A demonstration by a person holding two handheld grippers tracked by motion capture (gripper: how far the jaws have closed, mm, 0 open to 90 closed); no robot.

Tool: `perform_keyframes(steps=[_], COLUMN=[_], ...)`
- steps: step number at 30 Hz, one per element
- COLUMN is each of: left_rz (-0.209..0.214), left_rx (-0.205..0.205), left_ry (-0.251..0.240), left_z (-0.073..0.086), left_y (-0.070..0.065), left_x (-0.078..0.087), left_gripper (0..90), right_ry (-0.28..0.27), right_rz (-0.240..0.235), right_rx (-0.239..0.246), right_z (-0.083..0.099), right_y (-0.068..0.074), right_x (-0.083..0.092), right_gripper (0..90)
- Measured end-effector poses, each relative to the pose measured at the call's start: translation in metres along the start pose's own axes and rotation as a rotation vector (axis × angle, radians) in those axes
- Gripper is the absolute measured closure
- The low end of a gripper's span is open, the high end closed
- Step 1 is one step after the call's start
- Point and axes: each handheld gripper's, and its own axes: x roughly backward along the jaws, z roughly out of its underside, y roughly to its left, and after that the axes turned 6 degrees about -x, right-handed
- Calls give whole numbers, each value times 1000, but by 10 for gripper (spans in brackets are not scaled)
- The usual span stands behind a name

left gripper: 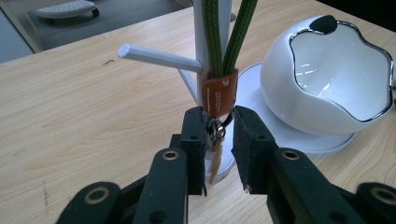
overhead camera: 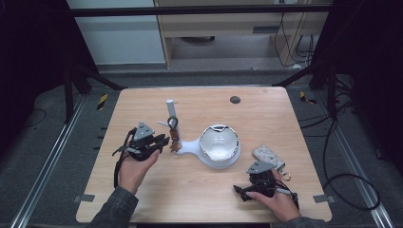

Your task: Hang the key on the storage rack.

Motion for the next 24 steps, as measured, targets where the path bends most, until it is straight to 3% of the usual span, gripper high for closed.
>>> perform_keyframes(steps=[17,20,24], left_rz=[-14,-28,-67], left_rx=[1,-8,-18], left_ry=[71,90,123], left_z=[24,33,53], left_y=[9,10,12], left_x=[-3,-6,-12], left_gripper=[705,669,548], right_ry=[3,12,26], right_rz=[2,2,10], right_rx=[0,7,25], right_z=[0,0,-3], right_y=[0,0,0], right_x=[1,3,8], right_gripper=[9,38,65])
